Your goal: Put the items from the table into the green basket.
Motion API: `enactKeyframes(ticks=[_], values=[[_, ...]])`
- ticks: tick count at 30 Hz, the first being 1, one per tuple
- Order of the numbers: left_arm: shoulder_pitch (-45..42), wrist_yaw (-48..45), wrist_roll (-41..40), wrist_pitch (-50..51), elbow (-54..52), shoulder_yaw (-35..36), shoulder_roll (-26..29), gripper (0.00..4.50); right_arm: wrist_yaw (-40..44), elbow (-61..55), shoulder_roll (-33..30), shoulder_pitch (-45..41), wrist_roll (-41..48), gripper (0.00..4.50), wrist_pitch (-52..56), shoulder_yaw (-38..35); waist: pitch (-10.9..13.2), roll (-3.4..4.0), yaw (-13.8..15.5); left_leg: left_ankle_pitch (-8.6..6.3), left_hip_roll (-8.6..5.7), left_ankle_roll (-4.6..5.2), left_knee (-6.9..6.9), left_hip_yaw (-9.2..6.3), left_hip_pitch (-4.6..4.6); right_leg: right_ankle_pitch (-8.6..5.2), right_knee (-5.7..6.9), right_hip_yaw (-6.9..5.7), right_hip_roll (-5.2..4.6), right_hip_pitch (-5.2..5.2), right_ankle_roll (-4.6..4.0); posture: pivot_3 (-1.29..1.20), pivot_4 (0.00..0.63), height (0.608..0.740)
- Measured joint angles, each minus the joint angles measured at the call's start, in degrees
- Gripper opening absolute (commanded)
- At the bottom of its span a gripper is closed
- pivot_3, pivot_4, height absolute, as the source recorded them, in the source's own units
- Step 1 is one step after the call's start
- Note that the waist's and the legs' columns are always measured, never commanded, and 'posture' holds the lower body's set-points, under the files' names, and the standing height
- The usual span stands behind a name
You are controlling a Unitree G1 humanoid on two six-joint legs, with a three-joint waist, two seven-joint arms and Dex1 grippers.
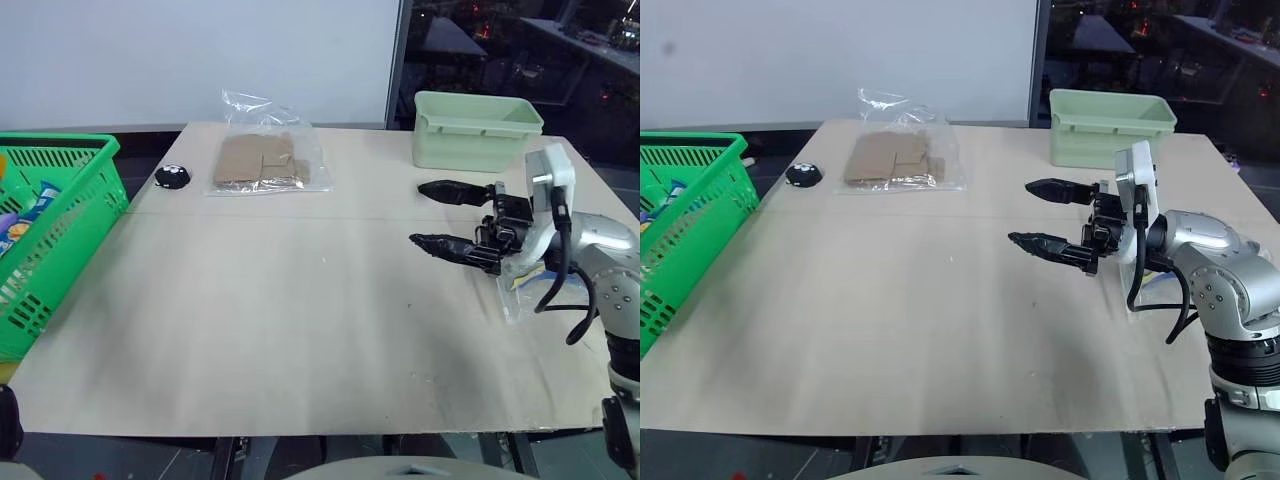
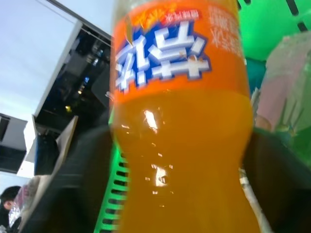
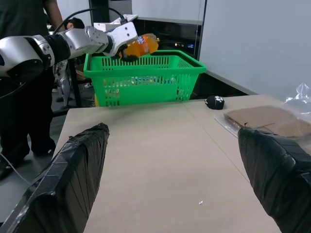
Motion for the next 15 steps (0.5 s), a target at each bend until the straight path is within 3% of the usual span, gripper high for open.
enactKeyframes(ticks=[10, 15], values=[[-4.28, -0.7, 0.69, -3.95, 2.24, 0.31, -0.44, 4.41, 0.18, 0.29, 0.03, 0.03, -0.14, 4.5, 0.01, 0.0, 0.04, 0.08, 0.52, 0.0, 0.01, 0.0, 0.04, -0.01, 0.08, -0.01, 0.38, -0.01, 0.05, -0.1, 0.0, 0.04, 0.0, 0.74], [-0.72, -12.33, -12.59, -4.18, -11.74, 8.09, -9.33, 4.41, 1.18, 1.75, -1.18, 3.77, -4.37, 4.5, -1.77, 1.07, -0.03, 0.2, 1.45, 0.01, 0.0, -0.01, 0.16, 0.15, 0.07, -0.01, 0.45, 0.03, -0.08, -0.06, -0.02, 0.03, 0.0, 0.74]])
